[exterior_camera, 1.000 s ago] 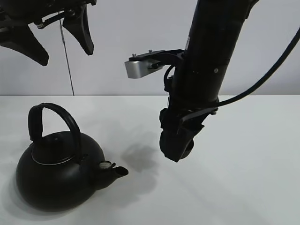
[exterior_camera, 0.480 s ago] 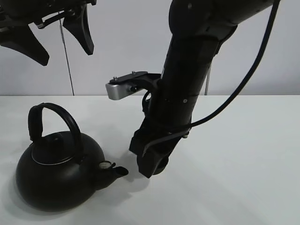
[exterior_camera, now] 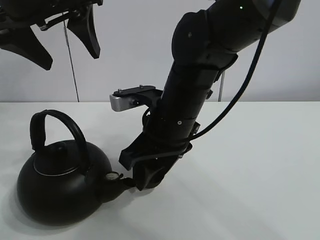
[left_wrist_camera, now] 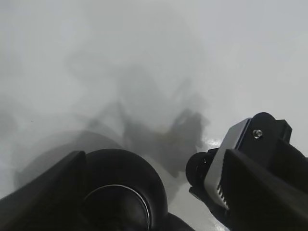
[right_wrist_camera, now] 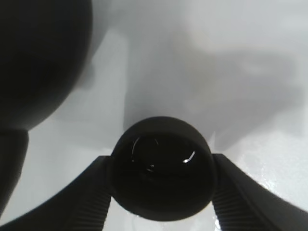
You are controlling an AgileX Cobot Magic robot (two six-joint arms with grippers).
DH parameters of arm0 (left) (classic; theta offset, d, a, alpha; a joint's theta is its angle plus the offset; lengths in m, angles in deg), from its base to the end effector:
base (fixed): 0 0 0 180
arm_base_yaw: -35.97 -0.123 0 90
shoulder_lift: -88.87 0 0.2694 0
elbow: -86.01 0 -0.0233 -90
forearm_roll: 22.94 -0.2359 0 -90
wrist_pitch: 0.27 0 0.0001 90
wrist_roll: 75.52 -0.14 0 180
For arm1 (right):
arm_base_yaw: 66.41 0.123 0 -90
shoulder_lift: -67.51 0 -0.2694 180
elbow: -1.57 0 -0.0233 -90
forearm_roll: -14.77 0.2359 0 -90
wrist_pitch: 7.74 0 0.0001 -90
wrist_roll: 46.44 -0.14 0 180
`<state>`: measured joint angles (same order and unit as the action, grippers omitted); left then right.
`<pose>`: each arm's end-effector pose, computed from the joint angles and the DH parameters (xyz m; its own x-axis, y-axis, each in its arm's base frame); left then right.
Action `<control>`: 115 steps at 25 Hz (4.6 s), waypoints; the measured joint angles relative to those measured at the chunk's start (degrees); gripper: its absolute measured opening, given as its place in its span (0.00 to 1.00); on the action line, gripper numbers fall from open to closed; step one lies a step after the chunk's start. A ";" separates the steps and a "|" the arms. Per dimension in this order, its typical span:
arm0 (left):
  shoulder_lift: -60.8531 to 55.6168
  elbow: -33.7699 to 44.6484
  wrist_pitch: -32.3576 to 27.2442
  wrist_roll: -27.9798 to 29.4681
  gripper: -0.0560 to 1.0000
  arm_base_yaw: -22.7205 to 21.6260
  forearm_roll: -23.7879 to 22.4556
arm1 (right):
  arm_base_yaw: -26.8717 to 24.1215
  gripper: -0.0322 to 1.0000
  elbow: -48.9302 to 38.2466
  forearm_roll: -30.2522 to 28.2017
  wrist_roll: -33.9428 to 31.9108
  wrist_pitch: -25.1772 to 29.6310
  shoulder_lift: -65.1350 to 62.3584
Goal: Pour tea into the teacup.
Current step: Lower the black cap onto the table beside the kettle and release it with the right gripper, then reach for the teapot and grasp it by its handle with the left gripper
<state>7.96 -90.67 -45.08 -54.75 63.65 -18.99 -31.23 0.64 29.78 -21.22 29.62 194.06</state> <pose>0.3101 -0.1703 0.2435 -0.8768 0.0088 -0.4808 0.1491 0.9556 -0.2543 0.3143 0.2485 0.0815 -0.6266 -0.7173 -0.3047 -0.7679 0.6351 0.0837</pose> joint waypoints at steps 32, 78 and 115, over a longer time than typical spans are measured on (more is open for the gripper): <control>0.00 0.00 0.04 0.00 0.58 0.00 0.00 | 0.00 0.43 3.28 5.17 -1.02 0.88 3.33; 0.00 0.00 0.06 -0.05 0.58 0.00 0.00 | -5.95 0.52 3.23 7.78 -8.44 13.07 -11.87; 0.00 0.00 0.06 -0.09 0.58 0.00 0.05 | -20.59 0.52 3.18 1.51 -14.48 29.29 -24.85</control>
<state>7.96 -90.67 -45.01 -54.83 63.65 -18.94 -51.81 3.82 31.29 -35.70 58.91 169.21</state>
